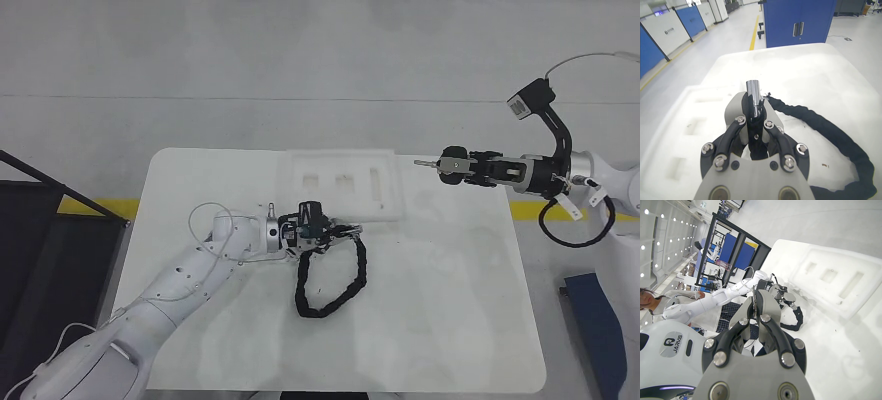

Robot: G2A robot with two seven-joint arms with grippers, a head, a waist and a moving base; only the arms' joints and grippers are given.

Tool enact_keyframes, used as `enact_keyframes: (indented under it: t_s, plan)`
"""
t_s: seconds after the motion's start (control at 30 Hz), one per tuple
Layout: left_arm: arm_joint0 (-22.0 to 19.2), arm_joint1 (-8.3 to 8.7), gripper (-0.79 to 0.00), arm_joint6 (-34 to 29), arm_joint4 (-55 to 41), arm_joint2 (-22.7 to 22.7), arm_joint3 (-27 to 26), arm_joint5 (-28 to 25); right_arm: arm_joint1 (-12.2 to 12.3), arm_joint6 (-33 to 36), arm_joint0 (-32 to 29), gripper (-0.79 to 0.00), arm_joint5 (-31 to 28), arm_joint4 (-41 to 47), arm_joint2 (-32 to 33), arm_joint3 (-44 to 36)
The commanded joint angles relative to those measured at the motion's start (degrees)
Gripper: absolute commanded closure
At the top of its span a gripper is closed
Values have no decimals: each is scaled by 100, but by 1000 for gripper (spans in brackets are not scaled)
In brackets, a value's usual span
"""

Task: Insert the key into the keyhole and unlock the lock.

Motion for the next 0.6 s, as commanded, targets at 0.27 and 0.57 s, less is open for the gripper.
enact_keyframes:
  t_s: [0.27,0.57]
  plan:
    - [152,105,0,1538,521,-147,-625,431,150,823,29,0,1154,-685,-40,-794]
    - [-24,-114,0,1637,-141,-40,-890,219,374,1532,59,0,1785,-882,234,-1410]
